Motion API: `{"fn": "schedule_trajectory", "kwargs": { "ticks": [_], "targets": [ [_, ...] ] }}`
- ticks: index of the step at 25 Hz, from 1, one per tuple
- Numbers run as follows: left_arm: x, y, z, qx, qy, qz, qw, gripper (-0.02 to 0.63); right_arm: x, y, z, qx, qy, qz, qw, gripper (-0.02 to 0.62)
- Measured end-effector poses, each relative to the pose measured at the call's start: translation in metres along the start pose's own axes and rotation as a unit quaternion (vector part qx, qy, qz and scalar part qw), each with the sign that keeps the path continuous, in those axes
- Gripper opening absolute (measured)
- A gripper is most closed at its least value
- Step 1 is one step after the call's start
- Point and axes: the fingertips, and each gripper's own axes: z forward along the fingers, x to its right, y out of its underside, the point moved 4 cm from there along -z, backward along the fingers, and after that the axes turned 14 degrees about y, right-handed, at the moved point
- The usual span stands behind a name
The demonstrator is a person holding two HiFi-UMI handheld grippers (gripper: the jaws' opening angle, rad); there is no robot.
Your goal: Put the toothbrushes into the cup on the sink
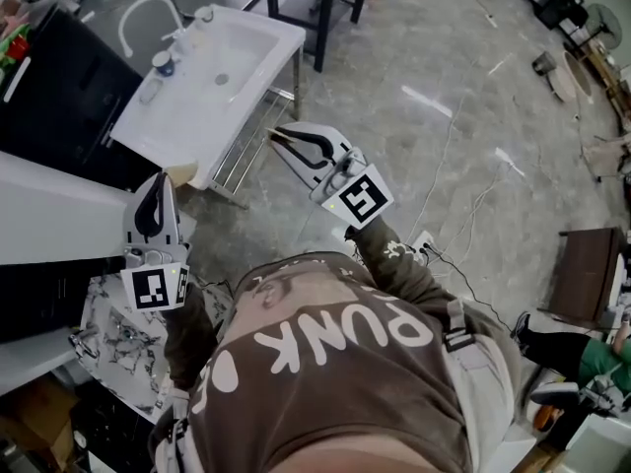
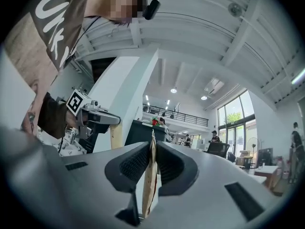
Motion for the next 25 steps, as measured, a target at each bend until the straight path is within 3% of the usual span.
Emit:
{"fn": "schedule_trajectory", "kwargs": {
  "ticks": [7,13,20,25],
  "targets": [
    [0.010,0.004,0.014,-0.013,-0.015,-0.005,0.9998,0.009,0.017,0.007,0.008,0.005,-0.022,-0.002,1.000,0.054],
    [-0.015,0.028,0.036,-0.020,-0.021,-0.019,0.9994,0.009,0.030,0.025,0.046,0.010,-0.034,0.001,0.999,0.054],
    [-0.092,0.078,0.098,-0.015,-0.016,-0.036,0.9991,0.009,0.070,0.080,0.139,-0.016,-0.032,-0.012,0.999,0.054],
    [-0.178,0.134,0.153,-0.014,-0.013,-0.062,0.9979,0.009,0.115,0.141,0.255,-0.042,-0.031,-0.022,0.998,0.055]
  ]
}}
